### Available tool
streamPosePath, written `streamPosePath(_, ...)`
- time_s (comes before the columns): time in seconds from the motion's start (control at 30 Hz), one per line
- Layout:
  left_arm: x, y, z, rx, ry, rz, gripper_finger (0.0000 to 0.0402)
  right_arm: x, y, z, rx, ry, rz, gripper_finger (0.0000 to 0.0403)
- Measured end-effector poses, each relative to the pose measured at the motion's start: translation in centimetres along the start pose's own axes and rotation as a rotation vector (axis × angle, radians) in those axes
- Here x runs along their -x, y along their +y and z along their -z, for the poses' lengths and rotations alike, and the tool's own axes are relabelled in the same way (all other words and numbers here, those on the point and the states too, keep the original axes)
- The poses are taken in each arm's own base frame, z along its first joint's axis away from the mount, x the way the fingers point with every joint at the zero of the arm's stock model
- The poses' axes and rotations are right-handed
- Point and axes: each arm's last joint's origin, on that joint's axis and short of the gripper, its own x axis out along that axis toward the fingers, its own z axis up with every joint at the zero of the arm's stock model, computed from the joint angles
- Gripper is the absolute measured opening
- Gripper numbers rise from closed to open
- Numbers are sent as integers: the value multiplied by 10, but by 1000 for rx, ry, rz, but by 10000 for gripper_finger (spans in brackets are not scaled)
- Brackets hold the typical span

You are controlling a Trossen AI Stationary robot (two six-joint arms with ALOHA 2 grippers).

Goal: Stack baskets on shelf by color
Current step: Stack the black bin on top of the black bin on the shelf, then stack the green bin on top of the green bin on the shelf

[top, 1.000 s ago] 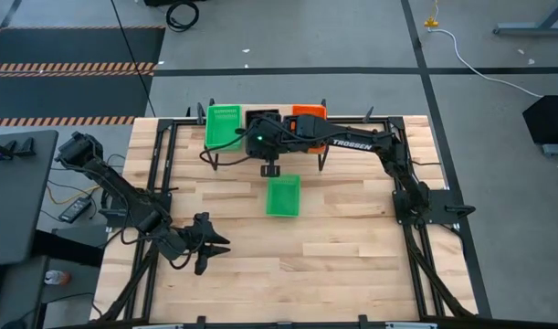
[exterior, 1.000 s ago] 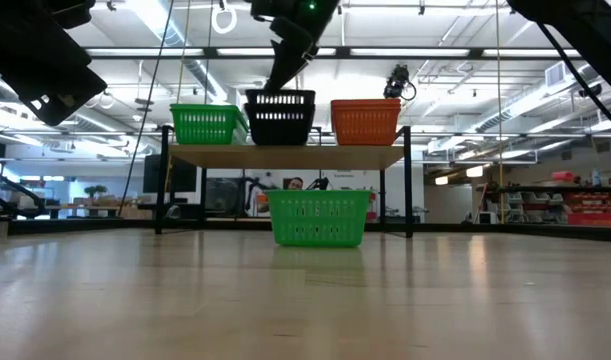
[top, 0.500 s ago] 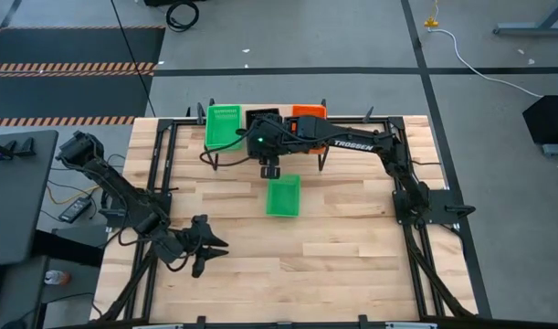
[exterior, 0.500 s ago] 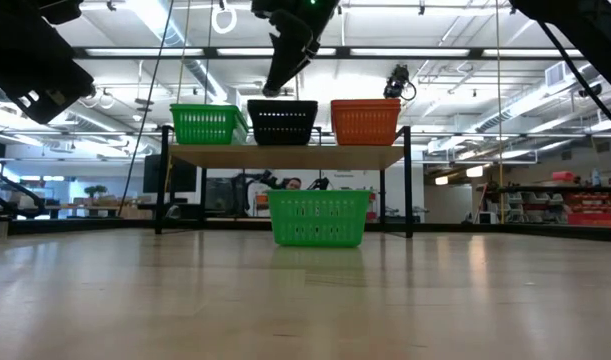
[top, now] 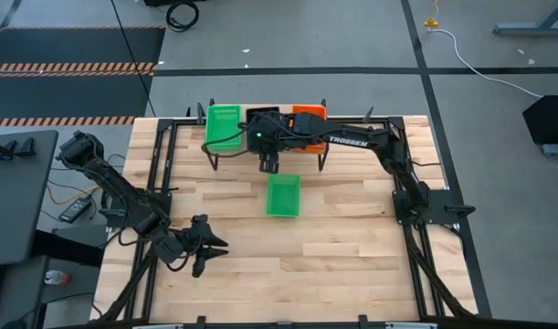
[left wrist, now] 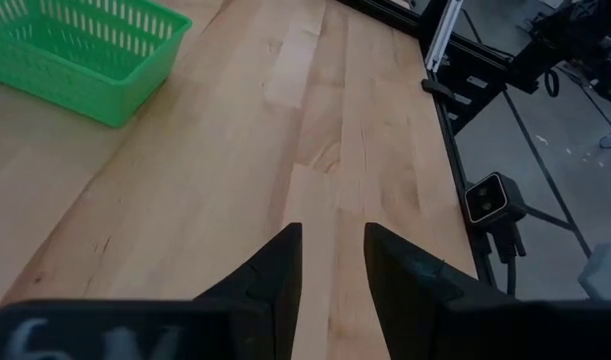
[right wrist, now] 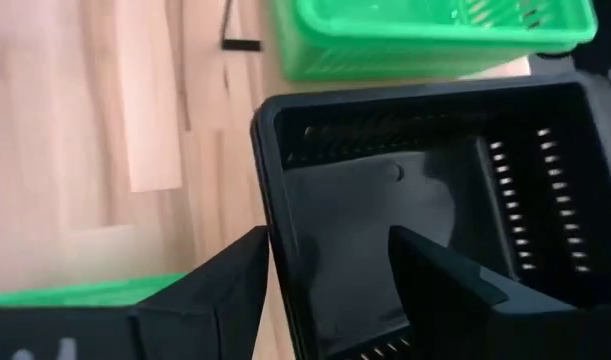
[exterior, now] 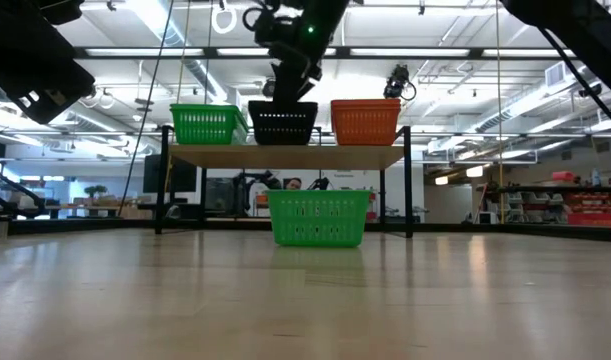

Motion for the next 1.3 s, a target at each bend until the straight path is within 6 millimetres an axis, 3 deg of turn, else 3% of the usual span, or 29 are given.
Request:
streamPosePath(0.87,0,0,0,-1,1,-1,117,-3,-13,1,-97,-6,41,213)
streamPosePath(0.93,0,0,0,-1,2,-1,117,2,-6,-1,-96,-18,44,213)
streamPosePath(1.07,0,1,1,-5,6,-5,117,30,15,-8,-59,-70,14,213)
streamPosePath(1.17,0,1,1,-5,6,-5,117,50,41,-10,-22,-90,-42,213)
streamPosePath(1.3,0,1,1,-10,8,-8,117,59,82,-3,14,-16,-140,213)
